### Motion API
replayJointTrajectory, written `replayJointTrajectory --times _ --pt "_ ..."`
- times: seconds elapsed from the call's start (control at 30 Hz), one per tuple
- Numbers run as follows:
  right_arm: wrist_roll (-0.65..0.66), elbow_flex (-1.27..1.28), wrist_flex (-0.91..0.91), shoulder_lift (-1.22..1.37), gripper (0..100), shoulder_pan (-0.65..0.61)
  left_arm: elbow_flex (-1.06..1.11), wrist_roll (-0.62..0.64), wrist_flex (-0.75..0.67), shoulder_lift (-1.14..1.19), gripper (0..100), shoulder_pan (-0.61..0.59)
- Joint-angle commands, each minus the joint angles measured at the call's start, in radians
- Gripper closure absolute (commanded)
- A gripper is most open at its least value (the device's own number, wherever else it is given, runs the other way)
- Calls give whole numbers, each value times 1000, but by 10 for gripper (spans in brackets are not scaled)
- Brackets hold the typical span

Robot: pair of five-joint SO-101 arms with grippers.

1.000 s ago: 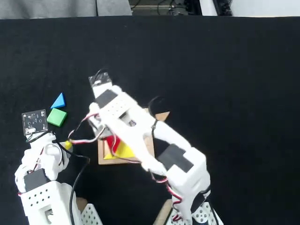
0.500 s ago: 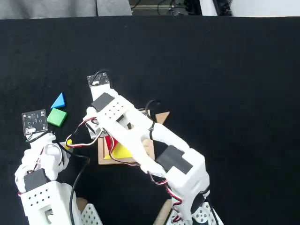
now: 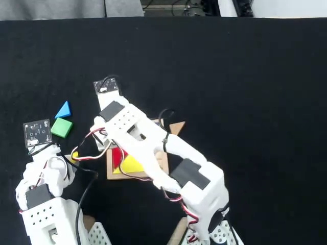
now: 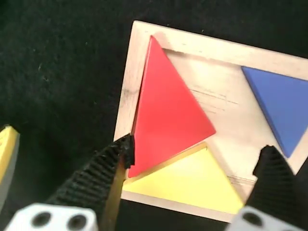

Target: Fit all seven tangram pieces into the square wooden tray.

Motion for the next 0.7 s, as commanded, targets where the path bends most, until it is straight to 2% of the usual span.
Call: replayJointTrajectory --times 0.0,0.1,0.2,0.3,0.43,0.57,0.67 --pt "112 -25 58 -93 677 -9 -7 -3 -14 -8 719 15" --pt "184 -85 166 -133 829 26 -7 -3 -14 -8 719 15" --pt "238 -173 221 -143 993 127 -7 -3 -14 -8 719 15" --pt "353 -259 241 -145 948 250 -7 -3 -14 -8 719 15" --pt "482 -272 152 -143 990 359 -7 -3 -14 -8 719 15" --pt "620 -189 118 -139 988 354 -7 -3 -14 -8 719 15" --pt "629 -97 43 -140 988 316 -7 -3 -14 -8 719 15"
